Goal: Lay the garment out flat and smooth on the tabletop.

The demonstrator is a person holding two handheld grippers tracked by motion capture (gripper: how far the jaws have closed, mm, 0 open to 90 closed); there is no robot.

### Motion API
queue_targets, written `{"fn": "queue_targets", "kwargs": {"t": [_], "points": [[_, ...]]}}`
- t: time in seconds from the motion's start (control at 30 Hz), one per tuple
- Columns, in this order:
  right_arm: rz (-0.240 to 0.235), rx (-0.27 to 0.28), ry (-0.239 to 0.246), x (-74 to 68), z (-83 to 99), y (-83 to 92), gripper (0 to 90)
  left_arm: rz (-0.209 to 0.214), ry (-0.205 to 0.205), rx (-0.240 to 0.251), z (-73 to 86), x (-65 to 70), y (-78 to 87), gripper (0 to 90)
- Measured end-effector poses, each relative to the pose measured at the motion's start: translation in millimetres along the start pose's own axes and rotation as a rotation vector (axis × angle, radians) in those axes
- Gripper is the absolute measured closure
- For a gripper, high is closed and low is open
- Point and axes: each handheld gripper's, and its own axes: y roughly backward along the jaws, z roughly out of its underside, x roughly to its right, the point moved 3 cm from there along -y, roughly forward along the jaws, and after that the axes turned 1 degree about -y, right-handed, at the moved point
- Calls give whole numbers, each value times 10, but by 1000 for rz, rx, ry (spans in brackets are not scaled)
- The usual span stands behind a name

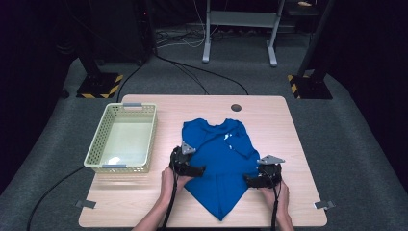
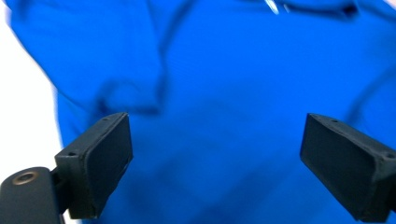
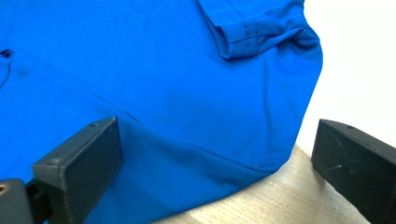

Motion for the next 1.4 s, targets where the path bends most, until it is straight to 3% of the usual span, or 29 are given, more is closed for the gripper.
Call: {"fn": "queue_targets", "kwargs": {"t": [0.07,0.13,0.2,0.33,0.47,0.63,0.77,1.0,1.4], "points": [[2,-1,-3,-3,1,2,11,3,7,-2,92,94,-5,71],[4,-2,-5,-10,3,5,11,-6,-21,0,145,177,-15,60],[0,-2,-1,-15,7,8,11,-11,-17,-5,192,224,-41,46],[2,-3,-2,-32,20,21,11,-23,-19,1,218,260,-58,26],[2,-4,-1,-56,38,40,12,-40,-59,-13,239,311,-69,5],[-5,-9,4,-76,62,70,14,-37,-65,-14,262,325,-48,3],[-33,-12,-25,-50,43,84,16,-34,-70,-16,268,326,-41,3],[-31,12,-27,24,-139,135,25,-33,-71,-16,268,327,-41,3],[-37,21,10,-30,-410,35,50,-25,-76,-16,273,336,-37,4]]}}
